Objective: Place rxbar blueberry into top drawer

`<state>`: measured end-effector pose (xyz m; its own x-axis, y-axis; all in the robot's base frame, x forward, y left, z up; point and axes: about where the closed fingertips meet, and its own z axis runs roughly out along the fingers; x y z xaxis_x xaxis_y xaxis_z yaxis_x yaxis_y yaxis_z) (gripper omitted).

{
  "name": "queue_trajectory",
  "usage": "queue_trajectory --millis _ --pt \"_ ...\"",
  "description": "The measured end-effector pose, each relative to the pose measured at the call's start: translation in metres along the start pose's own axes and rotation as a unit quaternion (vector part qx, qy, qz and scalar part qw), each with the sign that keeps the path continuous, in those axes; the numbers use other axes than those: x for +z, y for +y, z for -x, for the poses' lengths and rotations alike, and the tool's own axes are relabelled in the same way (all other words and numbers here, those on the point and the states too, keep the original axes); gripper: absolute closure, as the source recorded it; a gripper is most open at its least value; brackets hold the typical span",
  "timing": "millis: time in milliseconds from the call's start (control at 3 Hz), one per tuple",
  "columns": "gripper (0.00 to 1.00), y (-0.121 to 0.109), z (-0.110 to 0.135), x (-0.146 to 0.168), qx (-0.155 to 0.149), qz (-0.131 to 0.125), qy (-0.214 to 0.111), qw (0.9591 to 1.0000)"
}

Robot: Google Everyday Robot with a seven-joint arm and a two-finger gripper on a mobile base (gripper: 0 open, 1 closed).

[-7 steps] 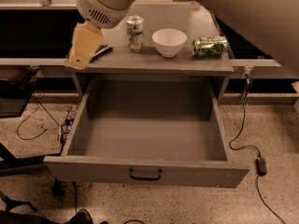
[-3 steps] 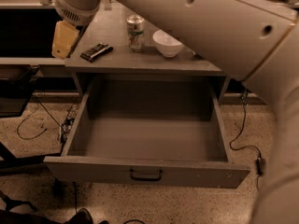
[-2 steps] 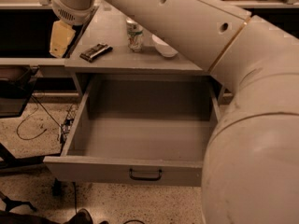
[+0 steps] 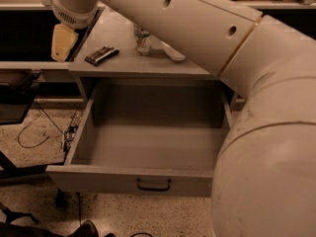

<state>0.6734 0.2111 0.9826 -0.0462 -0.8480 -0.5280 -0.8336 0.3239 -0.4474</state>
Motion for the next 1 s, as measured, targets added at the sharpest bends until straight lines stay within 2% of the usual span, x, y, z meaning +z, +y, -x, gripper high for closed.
queue_trajectory --millis 333,667,1000 --pt "0.0 -0.017 -0.006 0.028 0.01 -0.026 0.044 0.9987" --pt "0.0 -0.033 -0.016 0.067 0.013 -0.024 0.08 0.9964" --pt "0.0 -0.044 -0.031 0.108 0.008 0.006 0.072 0.9974"
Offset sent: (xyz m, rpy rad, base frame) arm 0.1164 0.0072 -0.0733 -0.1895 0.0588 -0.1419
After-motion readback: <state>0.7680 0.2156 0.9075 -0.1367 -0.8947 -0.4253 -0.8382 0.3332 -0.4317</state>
